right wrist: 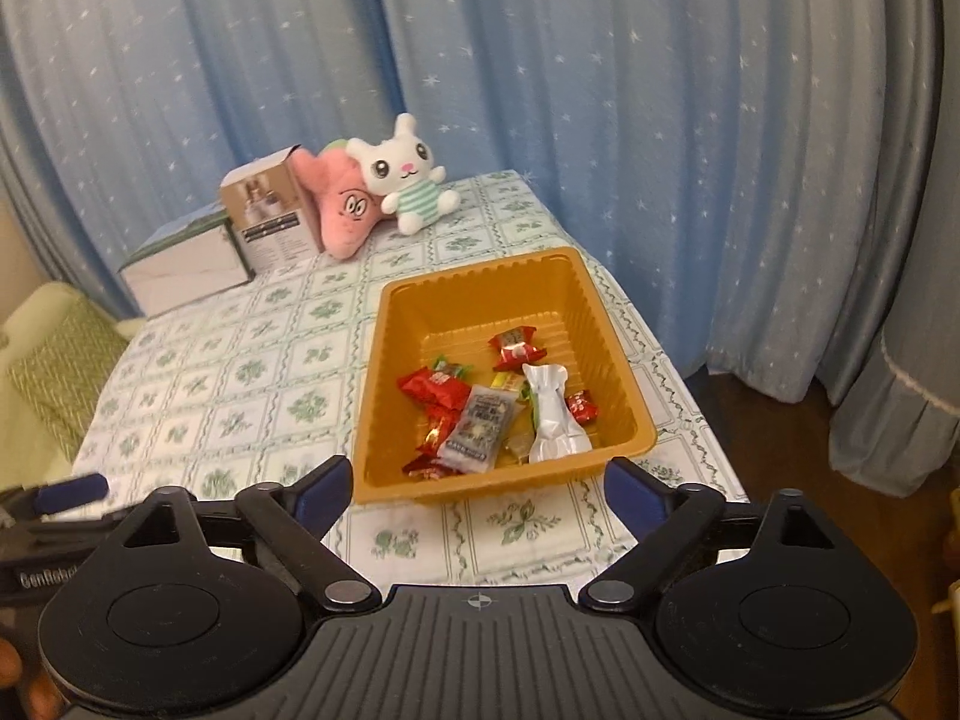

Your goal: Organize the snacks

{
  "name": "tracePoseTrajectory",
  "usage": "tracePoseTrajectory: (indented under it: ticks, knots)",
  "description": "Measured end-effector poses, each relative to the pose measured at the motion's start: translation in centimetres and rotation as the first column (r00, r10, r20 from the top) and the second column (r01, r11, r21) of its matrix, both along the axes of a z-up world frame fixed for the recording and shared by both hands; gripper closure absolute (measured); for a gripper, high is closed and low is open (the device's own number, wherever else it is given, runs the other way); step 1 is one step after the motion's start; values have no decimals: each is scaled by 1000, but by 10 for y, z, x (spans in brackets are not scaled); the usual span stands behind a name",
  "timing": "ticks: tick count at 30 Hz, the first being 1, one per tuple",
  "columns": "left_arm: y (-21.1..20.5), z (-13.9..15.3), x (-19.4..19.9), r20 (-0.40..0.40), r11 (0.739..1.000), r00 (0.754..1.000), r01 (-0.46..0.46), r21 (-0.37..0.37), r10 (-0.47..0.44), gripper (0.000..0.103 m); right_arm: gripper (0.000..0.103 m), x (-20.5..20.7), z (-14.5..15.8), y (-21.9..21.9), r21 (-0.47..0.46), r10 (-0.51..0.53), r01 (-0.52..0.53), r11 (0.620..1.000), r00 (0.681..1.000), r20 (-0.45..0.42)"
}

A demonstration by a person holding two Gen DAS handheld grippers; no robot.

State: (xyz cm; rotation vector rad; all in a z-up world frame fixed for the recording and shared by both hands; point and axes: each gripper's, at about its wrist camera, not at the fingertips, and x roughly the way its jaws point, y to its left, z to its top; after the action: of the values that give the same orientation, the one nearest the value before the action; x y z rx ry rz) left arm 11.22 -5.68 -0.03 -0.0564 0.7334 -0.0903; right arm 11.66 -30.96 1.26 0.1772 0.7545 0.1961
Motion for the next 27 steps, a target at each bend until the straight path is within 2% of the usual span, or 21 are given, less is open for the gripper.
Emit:
tracePoseTrajectory:
  ticks: [4,12,19,27]
  knots:
    - [4,8,-18,-7,1000,1000,-12,-15,12,0,12,-20,7,8,-46,26,-25,999,1000,13]
    - [2,22,-51,12,998,998,-62,16,62,0,12,-51,12,16,-38,32,-32,999,999,-2]
    - [4,31,-70,24,994,993,-111,3,111,0,12,-70,18,22,-31,47,-46,998,999,13]
    - [4,38,-86,40,995,994,-103,5,102,0,12,-89,25,30,-42,63,-61,997,997,35]
